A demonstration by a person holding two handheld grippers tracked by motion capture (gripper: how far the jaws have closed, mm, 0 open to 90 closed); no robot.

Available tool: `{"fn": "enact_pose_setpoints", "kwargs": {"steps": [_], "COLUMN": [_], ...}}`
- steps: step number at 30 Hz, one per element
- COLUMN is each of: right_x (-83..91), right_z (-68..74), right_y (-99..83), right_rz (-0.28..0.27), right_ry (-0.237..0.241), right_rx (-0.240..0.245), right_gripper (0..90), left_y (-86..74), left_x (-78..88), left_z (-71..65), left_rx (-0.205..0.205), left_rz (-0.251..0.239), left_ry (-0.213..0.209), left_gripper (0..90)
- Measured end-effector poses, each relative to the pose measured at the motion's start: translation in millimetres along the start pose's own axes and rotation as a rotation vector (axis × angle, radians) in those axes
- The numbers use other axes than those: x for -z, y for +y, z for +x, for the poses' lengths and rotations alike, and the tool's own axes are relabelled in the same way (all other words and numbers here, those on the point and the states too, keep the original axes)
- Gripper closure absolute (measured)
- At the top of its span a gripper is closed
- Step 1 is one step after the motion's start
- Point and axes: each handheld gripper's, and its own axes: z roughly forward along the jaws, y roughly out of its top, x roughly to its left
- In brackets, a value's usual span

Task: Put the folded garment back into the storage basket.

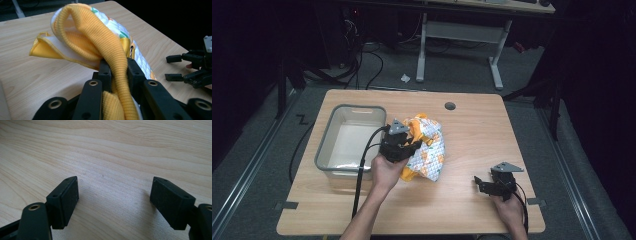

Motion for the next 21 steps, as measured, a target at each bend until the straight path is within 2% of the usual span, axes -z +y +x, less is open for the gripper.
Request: {"fn": "enact_pose_setpoints", "kwargs": {"steps": [13,21], "right_x": [0.1,0.1], "right_z": [0.1,0.2], "right_y": [0.0,0.0], "right_rz": [0.001,0.001], "right_ry": [-0.001,-0.001], "right_rx": [-0.002,-0.002], "right_gripper": [23.4,23.4], "left_y": [6.7,7.4], "left_x": [25.4,38.2], "left_z": [13.9,27.2], "left_rx": [0.02,0.043], "left_rz": [-0.042,-0.064], "left_ry": [0.009,0.018], "left_gripper": [77.2,77.2]}}
